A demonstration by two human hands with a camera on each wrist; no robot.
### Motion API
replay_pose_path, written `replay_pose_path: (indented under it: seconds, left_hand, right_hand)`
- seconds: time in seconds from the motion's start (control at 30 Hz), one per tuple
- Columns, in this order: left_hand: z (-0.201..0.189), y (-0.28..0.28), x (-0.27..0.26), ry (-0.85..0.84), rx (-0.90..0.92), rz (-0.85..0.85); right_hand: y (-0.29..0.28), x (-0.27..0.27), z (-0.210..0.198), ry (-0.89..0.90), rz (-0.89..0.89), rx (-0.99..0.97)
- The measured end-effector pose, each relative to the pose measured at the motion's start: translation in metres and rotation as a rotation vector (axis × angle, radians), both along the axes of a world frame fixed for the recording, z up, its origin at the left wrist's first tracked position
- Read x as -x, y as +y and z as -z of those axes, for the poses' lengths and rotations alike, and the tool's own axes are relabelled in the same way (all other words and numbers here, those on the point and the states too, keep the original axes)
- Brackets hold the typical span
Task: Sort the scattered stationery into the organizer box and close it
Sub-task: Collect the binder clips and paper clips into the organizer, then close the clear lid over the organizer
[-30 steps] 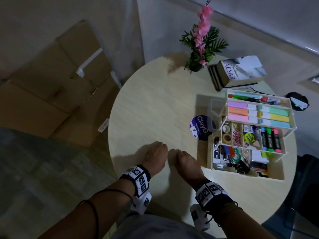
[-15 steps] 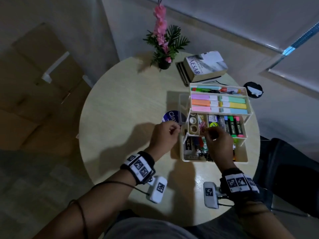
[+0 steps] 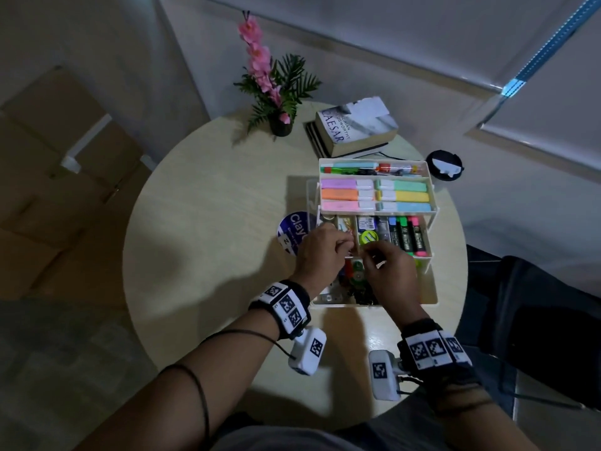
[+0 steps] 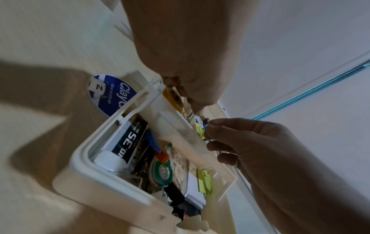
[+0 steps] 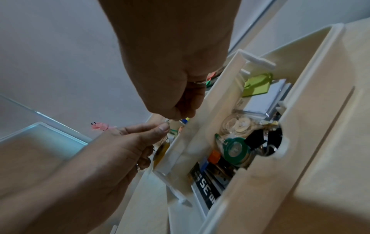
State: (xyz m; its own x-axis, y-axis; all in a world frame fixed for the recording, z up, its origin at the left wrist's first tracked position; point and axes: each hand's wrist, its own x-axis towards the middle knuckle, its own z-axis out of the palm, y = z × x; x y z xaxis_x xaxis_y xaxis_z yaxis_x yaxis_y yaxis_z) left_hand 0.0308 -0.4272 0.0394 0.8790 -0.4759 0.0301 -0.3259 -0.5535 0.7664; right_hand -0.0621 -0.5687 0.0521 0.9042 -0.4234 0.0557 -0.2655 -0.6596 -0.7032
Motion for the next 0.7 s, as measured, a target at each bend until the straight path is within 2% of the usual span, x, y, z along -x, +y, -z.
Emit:
replay_pose_path:
  seconds: [0.23,0.33,0.4,0.47,0.53,0.6,0.7]
  left_hand:
    - [-0.009,0.017,-0.013,0.015,0.235,0.024]
    - [-0.016,0.028,-0.035,-0.060,0.277,-0.105]
    - [-0.016,0.032,-0.063,-0.043,0.243,-0.226]
    - [-0.006,0.036,-0.100,0.090,0.122,-0.297]
    - [0.009,0.041,-0.133,0.278,-0.004,-0.288]
    - [0.022,0.042,-0.155,0.425,-0.027,-0.262]
    - [0.036,0.033,-0.169,0.508,-0.064,-0.204]
  right_hand:
    - [-0.030,-0.024,-0.029,-0.079,-0.051,0.079]
    - [-0.045,-0.039,-0.037,-0.113,-0.010,0.124]
    - [-0.059,-0.048,-0.037,-0.115,0.084,0.166]
    - [-0.074,-0.052,-0.032,-0.100,0.178,0.218]
    - [-0.087,-0.053,-0.027,-0.062,0.231,0.241]
    - [-0.096,-0.052,-0.022,-0.021,0.243,0.248]
    - [-0.107,-0.052,-0.016,-0.008,0.225,0.259]
